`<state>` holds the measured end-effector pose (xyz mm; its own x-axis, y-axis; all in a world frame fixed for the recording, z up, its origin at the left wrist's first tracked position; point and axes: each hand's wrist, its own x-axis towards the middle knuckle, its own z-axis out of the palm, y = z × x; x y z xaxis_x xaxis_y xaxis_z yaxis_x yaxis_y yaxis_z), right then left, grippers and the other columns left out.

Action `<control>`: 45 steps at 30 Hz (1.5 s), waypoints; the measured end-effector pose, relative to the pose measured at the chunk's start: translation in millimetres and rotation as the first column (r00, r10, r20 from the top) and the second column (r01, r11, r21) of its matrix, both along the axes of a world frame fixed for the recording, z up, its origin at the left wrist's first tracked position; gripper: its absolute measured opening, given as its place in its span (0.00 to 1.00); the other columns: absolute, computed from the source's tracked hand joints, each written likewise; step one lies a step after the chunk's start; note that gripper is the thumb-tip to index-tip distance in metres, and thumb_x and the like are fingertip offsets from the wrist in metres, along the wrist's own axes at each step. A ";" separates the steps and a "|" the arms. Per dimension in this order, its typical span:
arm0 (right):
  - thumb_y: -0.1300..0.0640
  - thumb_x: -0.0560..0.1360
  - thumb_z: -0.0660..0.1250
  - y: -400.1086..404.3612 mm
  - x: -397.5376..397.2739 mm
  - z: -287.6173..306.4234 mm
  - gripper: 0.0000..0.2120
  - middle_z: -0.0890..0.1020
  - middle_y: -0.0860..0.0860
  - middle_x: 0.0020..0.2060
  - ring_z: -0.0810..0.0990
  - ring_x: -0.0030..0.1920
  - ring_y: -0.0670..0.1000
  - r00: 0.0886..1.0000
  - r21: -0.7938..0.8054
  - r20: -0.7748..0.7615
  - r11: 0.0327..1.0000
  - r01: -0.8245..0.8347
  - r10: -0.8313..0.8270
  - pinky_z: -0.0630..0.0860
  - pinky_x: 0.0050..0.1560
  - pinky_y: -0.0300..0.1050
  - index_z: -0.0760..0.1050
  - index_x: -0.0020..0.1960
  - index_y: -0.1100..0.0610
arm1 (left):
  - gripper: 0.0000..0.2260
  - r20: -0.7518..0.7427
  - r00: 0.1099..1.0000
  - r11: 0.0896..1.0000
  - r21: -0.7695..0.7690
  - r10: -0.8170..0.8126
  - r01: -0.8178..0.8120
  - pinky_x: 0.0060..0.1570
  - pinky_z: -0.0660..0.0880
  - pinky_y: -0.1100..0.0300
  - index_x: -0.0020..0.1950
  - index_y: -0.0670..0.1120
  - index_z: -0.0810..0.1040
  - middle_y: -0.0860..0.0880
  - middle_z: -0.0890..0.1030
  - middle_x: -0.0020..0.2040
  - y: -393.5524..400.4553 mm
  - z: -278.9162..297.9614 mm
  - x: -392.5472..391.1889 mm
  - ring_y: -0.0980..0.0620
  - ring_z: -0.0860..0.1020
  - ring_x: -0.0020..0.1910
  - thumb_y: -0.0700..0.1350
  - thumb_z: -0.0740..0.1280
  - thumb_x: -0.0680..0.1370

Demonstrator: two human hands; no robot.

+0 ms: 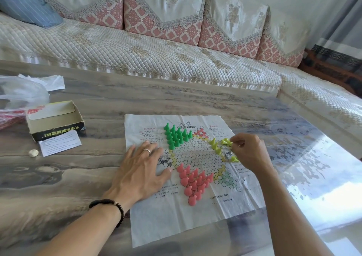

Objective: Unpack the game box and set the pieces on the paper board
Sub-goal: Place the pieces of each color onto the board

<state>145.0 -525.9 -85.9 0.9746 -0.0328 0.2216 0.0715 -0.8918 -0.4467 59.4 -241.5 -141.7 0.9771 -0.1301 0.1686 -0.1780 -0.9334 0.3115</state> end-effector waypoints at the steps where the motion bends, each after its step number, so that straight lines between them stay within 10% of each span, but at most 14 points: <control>1: 0.62 0.72 0.67 -3.6 -2.0 2.7 0.10 0.85 0.49 0.43 0.82 0.45 0.49 1.000 0.006 0.009 1.000 0.012 -0.012 0.80 0.53 0.51 0.83 0.51 0.55 | 0.34 -0.002 1.000 1.000 0.004 -0.001 0.001 0.75 0.48 0.49 0.74 0.50 0.63 0.49 0.61 0.76 -0.1 -0.1 0.0 0.50 0.53 0.77 0.67 0.47 0.74; 21: 0.64 0.70 0.70 -17.7 -16.9 3.2 0.11 0.83 0.49 0.42 0.80 0.44 0.48 0.950 -0.150 -0.289 0.974 -0.167 0.118 0.79 0.47 0.43 0.83 0.51 0.55 | 0.31 0.009 1.000 1.000 -0.011 -0.007 0.007 0.75 0.49 0.48 0.74 0.49 0.63 0.49 0.61 0.76 -0.3 -1.0 0.9 0.50 0.53 0.77 0.66 0.53 0.77; 38: 0.61 0.74 0.66 -2.1 -14.9 -5.6 0.11 0.71 0.52 0.25 0.66 0.27 0.46 0.977 -0.112 -0.179 0.984 -0.137 0.116 0.66 0.32 0.42 0.76 0.35 0.65 | 0.36 0.019 1.000 1.000 -0.010 -0.003 0.003 0.75 0.51 0.48 0.73 0.50 0.65 0.48 0.64 0.75 -0.1 0.1 -0.2 0.49 0.55 0.76 0.68 0.44 0.72; 45: 0.59 0.69 0.75 7.2 -11.9 -4.3 0.02 0.80 0.46 0.33 0.76 0.36 0.43 0.975 -0.029 -0.204 0.995 -0.093 0.086 0.68 0.34 0.31 0.82 0.41 0.54 | 0.32 0.017 1.000 1.000 -0.019 -0.002 0.003 0.75 0.51 0.47 0.73 0.49 0.65 0.48 0.63 0.76 0.0 -0.3 -0.9 0.49 0.55 0.76 0.67 0.51 0.75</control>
